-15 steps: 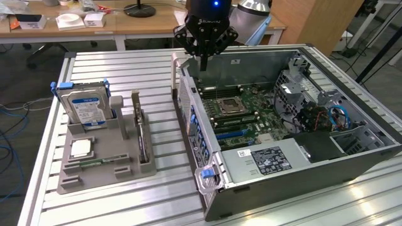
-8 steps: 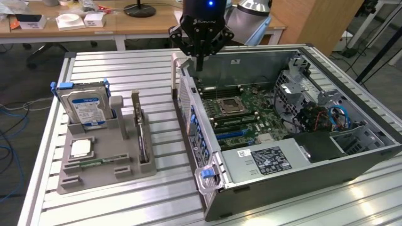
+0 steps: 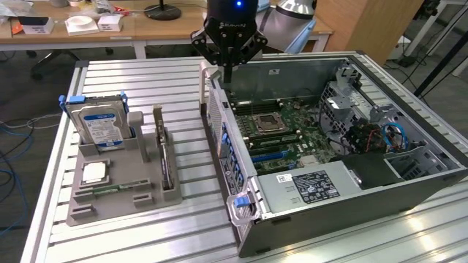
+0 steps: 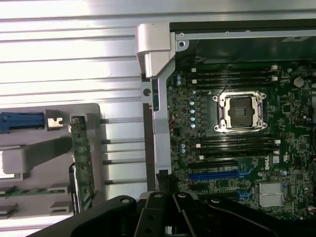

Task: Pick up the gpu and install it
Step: 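Reach for the gpu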

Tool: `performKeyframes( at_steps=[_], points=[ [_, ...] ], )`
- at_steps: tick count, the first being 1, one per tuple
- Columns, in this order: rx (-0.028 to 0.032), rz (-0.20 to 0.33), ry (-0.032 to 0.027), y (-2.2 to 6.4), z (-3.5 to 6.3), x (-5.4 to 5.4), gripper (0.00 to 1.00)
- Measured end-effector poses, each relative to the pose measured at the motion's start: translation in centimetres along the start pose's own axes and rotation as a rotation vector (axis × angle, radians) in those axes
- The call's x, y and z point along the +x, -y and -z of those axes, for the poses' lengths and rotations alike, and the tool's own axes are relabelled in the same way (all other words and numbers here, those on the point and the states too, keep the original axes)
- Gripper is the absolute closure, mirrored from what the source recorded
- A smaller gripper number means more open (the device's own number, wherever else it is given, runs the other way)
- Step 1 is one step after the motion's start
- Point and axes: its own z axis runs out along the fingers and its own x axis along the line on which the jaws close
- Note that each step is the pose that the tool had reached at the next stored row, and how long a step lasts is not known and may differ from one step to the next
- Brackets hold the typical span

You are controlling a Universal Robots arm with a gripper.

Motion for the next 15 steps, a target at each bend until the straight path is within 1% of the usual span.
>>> performKeyframes(
  at_steps=[15],
  points=[
    [0.0000, 0.000, 0.0000, 0.11, 0.03, 1.5, 0.89]
  ],
)
